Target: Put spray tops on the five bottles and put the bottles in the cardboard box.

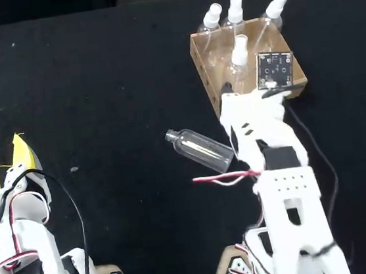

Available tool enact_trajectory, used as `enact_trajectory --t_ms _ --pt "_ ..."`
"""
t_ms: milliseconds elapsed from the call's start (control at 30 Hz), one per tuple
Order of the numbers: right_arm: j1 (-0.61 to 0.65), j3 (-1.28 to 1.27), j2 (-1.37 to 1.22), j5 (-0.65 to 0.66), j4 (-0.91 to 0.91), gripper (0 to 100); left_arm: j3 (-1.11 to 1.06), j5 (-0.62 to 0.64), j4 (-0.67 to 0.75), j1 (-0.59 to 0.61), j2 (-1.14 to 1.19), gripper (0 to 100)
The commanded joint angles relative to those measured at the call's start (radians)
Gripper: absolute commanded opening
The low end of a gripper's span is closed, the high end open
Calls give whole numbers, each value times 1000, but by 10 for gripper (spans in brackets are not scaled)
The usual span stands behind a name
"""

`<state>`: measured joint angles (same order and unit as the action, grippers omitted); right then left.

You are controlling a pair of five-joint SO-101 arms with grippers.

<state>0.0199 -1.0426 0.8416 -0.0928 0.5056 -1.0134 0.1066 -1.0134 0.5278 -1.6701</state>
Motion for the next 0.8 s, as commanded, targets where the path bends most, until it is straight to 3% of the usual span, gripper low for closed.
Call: enact_trajectory --t_ms 0,167,367,467,633,767 --pt "-18 76 142 37 190 368 39 5 -9 1 -5 200" --pt "14 79 314 130 453 367 16 3 -86 1 -5 200" --pt "285 71 300 460 588 313 1 8 -114 1 -5 200" --pt "307 102 196 526 586 277 -25 8 -114 1 -5 200" --pt "308 219 -76 571 592 378 -82 8 -112 1 -5 200" --pt "311 351 -325 652 623 392 -84 8 -114 1 -5 200"
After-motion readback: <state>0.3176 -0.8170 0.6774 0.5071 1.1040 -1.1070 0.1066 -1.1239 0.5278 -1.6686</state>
